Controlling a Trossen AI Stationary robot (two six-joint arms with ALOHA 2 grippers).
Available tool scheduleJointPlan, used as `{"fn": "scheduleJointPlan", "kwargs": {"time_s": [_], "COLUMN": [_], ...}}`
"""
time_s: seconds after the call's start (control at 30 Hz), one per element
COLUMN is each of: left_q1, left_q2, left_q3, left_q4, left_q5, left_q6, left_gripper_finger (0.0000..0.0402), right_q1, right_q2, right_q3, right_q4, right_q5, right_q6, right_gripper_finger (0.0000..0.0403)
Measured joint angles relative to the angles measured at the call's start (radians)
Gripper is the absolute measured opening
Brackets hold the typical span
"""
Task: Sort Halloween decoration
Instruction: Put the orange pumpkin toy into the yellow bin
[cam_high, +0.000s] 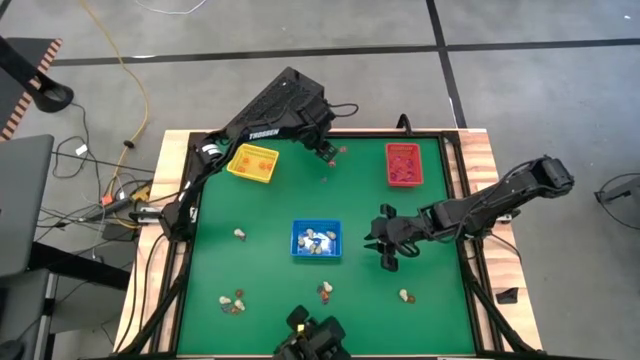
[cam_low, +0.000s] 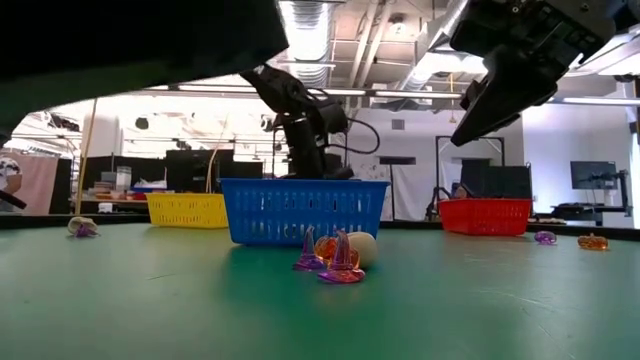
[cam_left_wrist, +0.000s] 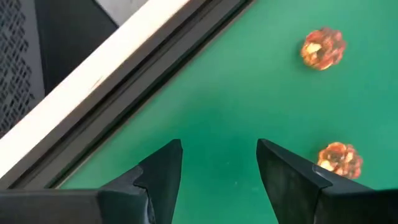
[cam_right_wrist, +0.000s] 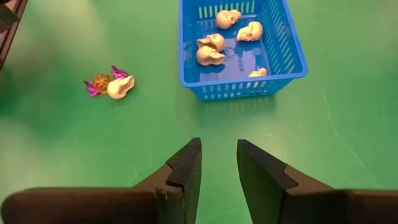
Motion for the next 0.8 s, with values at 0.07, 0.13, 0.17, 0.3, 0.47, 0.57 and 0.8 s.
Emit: {"fn": "scheduleJointPlan", "kwargs": {"time_s": [0.07,0.13,0.17,0.3,0.47,0.57,0.8], "left_q1": [0.000,-0.001,-0.003,-0.022,-0.074,-0.102,-0.116], "left_q2": [-0.002,-0.004,-0.005,-0.005,-0.006,-0.006,-0.006], "left_q3": [0.001,0.003,0.002,0.002,0.002,0.002,0.002], "left_q4": [0.005,-0.002,-0.012,-0.041,-0.038,0.011,0.001], "left_q5": [0.009,0.061,0.100,0.233,0.204,0.117,0.034], "left_q6": [0.019,0.053,0.065,0.106,0.132,0.131,0.130], "left_gripper_finger": [0.0197,0.0197,0.0197,0.0197,0.0197,0.0197,0.0197], "right_q1": [0.000,0.000,0.000,0.000,0.000,-0.009,-0.008], "right_q2": [0.000,0.000,0.000,0.000,0.000,0.000,0.000], "right_q3": [0.000,0.000,0.000,0.000,0.000,0.000,0.000], "right_q4": [-0.002,-0.006,-0.012,-0.025,-0.024,-0.023,-0.021], "right_q5": [0.000,0.000,0.000,0.000,0.000,0.000,0.000], "right_q6": [0.000,0.000,0.000,-0.003,-0.027,-0.042,-0.042], "right_gripper_finger": [0.0133,0.0133,0.0133,0.0133,0.0133,0.0133,0.0133]}}
